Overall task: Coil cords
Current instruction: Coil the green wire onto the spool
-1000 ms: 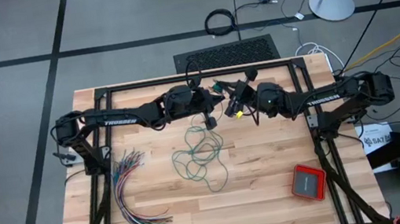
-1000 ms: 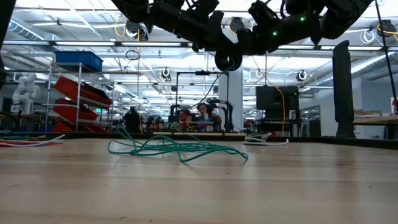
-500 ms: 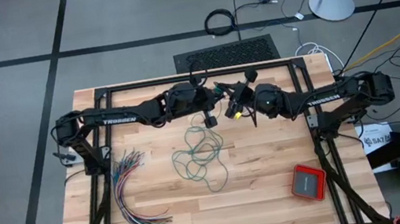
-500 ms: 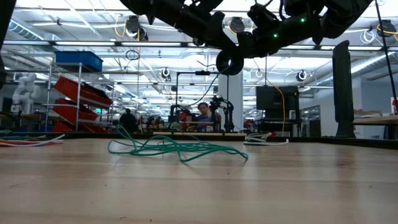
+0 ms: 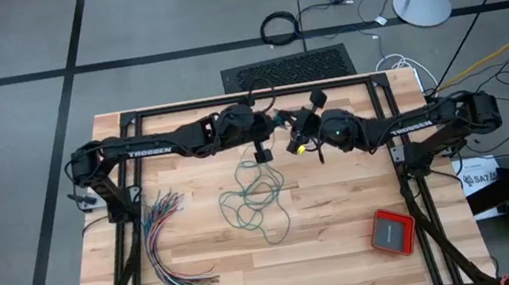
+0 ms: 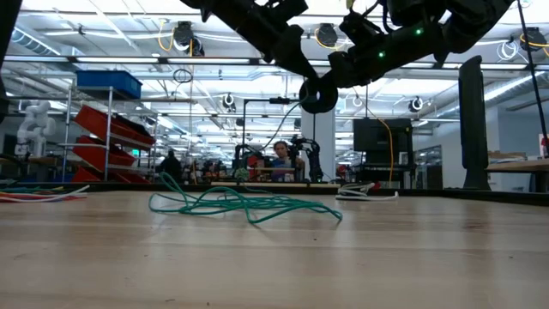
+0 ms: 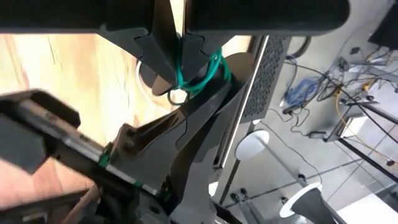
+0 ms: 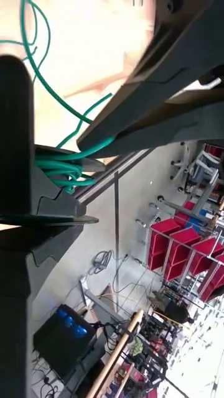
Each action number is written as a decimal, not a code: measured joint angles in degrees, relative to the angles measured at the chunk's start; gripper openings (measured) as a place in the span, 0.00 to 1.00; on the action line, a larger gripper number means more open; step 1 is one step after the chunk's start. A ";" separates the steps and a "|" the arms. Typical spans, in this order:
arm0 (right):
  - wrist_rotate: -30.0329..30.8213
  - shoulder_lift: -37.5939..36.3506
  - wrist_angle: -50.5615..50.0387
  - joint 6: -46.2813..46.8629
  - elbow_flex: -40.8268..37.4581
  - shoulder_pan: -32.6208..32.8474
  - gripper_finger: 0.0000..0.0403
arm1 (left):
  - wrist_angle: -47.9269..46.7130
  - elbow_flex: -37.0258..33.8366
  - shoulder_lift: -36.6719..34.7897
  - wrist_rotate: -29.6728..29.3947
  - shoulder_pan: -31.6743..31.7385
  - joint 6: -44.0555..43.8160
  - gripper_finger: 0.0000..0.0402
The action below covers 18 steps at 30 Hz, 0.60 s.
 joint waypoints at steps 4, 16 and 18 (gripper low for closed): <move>0.10 -0.10 -0.26 -0.07 -0.04 0.50 0.00 | -2.50 0.82 -0.04 -0.92 0.00 1.22 0.04; 0.70 -0.12 -2.23 -0.19 -0.36 0.69 0.00 | -3.64 0.95 -0.39 -3.99 0.12 3.04 0.08; 0.72 0.04 -2.90 -0.18 -0.46 0.65 0.00 | -3.16 1.16 -0.57 -5.09 0.22 3.19 0.12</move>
